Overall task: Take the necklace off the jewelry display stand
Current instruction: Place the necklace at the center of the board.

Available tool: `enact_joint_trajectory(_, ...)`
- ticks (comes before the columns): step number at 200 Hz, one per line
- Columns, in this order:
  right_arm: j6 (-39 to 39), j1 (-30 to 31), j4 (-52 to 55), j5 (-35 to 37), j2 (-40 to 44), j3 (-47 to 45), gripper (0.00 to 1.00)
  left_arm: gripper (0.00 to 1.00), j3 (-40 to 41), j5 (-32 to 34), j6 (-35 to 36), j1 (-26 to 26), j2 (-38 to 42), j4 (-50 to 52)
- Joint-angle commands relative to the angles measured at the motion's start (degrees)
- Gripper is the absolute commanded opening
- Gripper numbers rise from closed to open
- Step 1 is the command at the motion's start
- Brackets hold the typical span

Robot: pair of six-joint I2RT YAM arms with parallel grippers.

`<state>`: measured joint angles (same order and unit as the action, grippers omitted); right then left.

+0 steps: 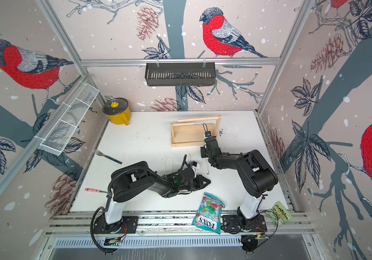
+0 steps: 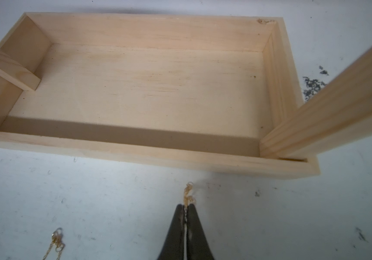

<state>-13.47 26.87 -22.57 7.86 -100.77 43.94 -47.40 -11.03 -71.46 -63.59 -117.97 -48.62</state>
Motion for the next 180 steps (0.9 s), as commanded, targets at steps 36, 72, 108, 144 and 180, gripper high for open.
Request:
enact_joint_trajectory(36, 0.27, -0.07, 0.75, 0.93, -1.88, 1.17, 0.14, 0.29, 0.78, 0.57, 0.89, 0.66, 0.11, 3.62)
enact_joint_trajectory(72, 0.04, -0.16, 1.64, 1.57, -2.32, 1.85, 0.24, 0.35, 1.70, 0.94, 1.07, 0.66, 0.59, 3.39)
enact_joint_trajectory(108, 0.06, -0.16, 3.21, 1.67, -0.91, 2.55, 0.32, 0.41, 2.82, 2.38, 2.74, 0.66, 2.83, 4.69)
enact_joint_trajectory(144, -0.21, -0.20, 5.16, 1.47, 4.42, 1.83, 0.44, 0.47, 3.52, 5.72, 8.49, 0.71, 8.11, 10.31)
enact_joint_trajectory(180, -0.62, -0.07, 8.10, 2.76, 12.97, 0.54, 0.70, 0.94, 4.78, 11.84, 18.37, 0.66, 16.94, 17.19)
